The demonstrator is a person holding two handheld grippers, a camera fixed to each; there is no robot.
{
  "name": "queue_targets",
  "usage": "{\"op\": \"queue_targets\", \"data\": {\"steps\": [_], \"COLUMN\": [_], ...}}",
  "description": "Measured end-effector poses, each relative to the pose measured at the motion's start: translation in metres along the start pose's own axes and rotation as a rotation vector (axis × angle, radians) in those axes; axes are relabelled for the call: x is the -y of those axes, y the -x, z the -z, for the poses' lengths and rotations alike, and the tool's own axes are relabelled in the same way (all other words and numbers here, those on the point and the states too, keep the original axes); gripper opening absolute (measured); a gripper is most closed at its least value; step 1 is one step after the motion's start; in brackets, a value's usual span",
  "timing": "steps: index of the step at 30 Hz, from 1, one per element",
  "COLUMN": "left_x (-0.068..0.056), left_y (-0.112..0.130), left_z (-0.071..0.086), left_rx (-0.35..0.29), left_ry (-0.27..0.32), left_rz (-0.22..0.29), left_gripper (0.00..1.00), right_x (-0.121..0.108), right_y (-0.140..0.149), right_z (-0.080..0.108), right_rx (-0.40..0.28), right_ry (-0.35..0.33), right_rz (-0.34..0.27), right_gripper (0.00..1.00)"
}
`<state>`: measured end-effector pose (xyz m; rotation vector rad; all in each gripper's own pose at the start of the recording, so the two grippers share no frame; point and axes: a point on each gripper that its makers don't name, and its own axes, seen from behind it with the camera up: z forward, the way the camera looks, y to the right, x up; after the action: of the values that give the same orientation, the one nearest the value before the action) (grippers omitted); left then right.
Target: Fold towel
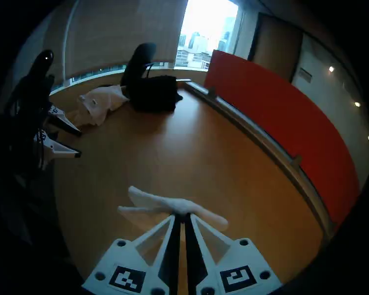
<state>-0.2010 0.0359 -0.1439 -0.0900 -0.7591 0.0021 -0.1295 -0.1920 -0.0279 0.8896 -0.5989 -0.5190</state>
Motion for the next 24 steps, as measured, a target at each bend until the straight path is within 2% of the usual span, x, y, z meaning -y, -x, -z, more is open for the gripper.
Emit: {"op": "queue_targets", "data": {"steps": [9, 24], "left_x": [-0.009, -0.026], "left_y": [-0.007, -0.018], "left_z": [-0.004, -0.015], "left_rx": [0.000, 0.006], "left_ry": [0.007, -0.008], "left_rz": [-0.004, 0.004], "left_gripper": [0.94, 0.94], "right_x": [-0.030, -0.116], "right_y": [0.021, 0.095], "right_z": [0.020, 0.074], "right_rx": [0.009, 0.075], "right_ry": [0.019, 0.071], "right_rz": [-0.021, -0.047], "right_gripper": [0.06, 0.06]}}
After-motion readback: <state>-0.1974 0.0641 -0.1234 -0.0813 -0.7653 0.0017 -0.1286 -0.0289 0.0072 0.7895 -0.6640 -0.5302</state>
